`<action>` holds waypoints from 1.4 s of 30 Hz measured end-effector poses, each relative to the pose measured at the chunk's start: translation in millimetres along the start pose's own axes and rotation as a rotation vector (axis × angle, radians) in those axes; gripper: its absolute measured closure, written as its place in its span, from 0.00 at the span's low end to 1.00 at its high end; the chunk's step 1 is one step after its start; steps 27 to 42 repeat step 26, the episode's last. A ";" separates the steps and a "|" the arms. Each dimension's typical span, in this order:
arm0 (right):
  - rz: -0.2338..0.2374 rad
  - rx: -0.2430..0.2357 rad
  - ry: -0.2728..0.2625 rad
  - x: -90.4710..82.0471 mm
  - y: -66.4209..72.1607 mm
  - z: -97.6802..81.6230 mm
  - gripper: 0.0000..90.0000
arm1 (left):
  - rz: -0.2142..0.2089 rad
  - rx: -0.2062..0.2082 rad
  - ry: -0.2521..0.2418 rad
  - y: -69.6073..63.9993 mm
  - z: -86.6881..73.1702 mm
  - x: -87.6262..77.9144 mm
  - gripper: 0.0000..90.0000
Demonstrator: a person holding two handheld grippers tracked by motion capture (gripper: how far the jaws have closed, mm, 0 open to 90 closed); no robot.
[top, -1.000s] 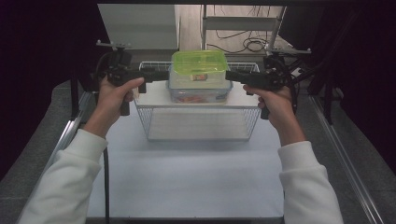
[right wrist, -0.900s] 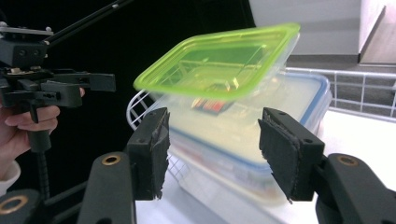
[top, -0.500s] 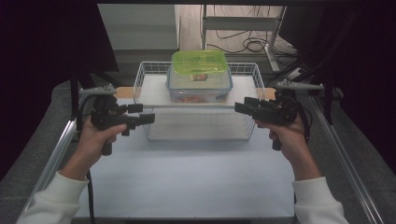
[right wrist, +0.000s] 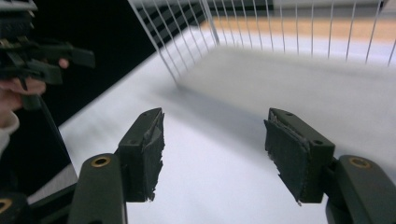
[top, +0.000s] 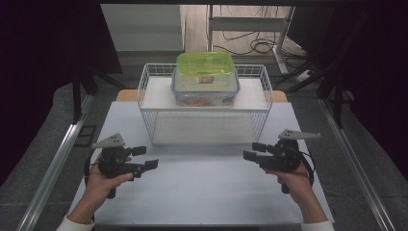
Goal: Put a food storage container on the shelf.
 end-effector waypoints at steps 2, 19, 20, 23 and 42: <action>-0.013 0.009 0.037 5.0 -3.8 -12.1 0.41 | -0.001 -0.011 0.022 2.3 -9.3 5.2 0.25; -0.041 0.019 0.145 23.2 -13.5 -47.3 0.40 | 0.006 -0.026 0.124 7.5 -38.3 26.4 0.25; -0.041 0.020 0.144 22.8 -13.5 -47.1 0.40 | 0.007 -0.026 0.121 7.4 -38.1 25.9 0.25; -0.044 0.017 0.144 22.8 -13.5 -47.2 0.40 | 0.009 -0.028 0.118 7.6 -38.1 25.0 0.25; -0.046 0.013 0.139 23.9 -13.6 -47.8 0.39 | 0.013 -0.026 0.120 8.1 -39.3 24.7 0.25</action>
Point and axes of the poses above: each handheld gripper's, and its own axes: x roughly forward along the jaws, z roughly out of its top, y roughly to its left, the point moved 4 cm from there along x, roughly forward along the jaws
